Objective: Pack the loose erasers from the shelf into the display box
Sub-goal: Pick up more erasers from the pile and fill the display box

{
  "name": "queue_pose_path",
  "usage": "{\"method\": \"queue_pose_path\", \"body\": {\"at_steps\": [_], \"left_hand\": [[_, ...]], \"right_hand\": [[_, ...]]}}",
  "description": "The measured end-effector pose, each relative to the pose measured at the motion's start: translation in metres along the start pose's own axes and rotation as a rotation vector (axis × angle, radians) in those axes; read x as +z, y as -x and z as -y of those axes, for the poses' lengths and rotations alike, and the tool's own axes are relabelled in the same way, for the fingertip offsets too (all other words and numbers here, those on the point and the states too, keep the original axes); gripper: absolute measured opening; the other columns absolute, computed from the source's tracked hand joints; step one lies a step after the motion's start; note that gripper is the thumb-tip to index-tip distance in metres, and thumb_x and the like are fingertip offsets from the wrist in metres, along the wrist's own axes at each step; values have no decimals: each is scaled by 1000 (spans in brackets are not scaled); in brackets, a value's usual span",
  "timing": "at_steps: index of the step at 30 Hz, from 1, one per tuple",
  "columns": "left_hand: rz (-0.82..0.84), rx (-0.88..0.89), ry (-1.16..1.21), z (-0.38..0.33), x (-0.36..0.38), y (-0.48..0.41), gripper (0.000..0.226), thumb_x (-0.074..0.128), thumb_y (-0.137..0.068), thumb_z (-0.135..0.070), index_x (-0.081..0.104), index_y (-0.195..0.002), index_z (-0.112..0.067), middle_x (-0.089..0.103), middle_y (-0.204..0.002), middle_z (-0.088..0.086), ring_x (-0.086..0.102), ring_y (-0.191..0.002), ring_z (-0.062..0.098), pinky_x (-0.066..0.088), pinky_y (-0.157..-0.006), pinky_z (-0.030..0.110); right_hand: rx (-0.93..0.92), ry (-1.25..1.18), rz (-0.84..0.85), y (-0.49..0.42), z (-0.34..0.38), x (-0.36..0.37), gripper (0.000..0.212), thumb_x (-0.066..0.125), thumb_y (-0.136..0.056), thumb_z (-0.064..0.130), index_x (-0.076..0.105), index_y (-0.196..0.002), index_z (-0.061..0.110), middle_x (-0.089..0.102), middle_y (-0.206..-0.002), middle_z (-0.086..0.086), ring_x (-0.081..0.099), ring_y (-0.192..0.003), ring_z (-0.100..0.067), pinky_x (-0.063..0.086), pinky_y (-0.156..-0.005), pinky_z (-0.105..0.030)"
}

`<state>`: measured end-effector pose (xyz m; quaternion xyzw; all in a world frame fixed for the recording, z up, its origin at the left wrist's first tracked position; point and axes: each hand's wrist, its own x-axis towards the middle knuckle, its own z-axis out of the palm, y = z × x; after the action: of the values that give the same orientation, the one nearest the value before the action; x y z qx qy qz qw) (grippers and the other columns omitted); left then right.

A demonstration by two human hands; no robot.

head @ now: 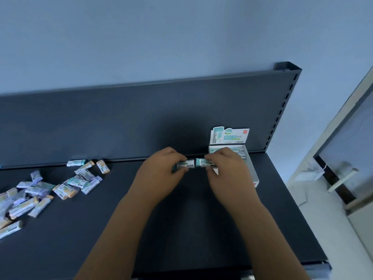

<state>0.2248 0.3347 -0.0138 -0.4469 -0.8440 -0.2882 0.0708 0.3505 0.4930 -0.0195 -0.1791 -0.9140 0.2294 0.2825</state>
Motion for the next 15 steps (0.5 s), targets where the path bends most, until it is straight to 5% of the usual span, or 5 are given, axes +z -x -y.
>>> {"method": "queue_pose_path", "body": {"at_steps": [7, 15], "left_hand": [[21, -8, -7, -50, 42, -28, 25, 72, -88, -33, 72, -112, -26, 62, -104, -15, 58, -90, 7, 53, -75, 31], [-68, 14, -274, -71, 79, -53, 13, 62, -94, -20, 70, -102, -13, 64, -100, 0, 57, -85, 23, 55, -62, 40]], "right_hand": [[20, 12, 32, -10, -58, -35, 29, 68, -86, 11, 72, -115, 16, 64, -114, 0, 58, -108, -23, 51, -93, -34], [49, -9, 54, -22, -97, -43, 29, 70, -86, 13, 73, -114, 17, 64, -110, -2, 59, -100, -23, 53, -87, -36]]}}
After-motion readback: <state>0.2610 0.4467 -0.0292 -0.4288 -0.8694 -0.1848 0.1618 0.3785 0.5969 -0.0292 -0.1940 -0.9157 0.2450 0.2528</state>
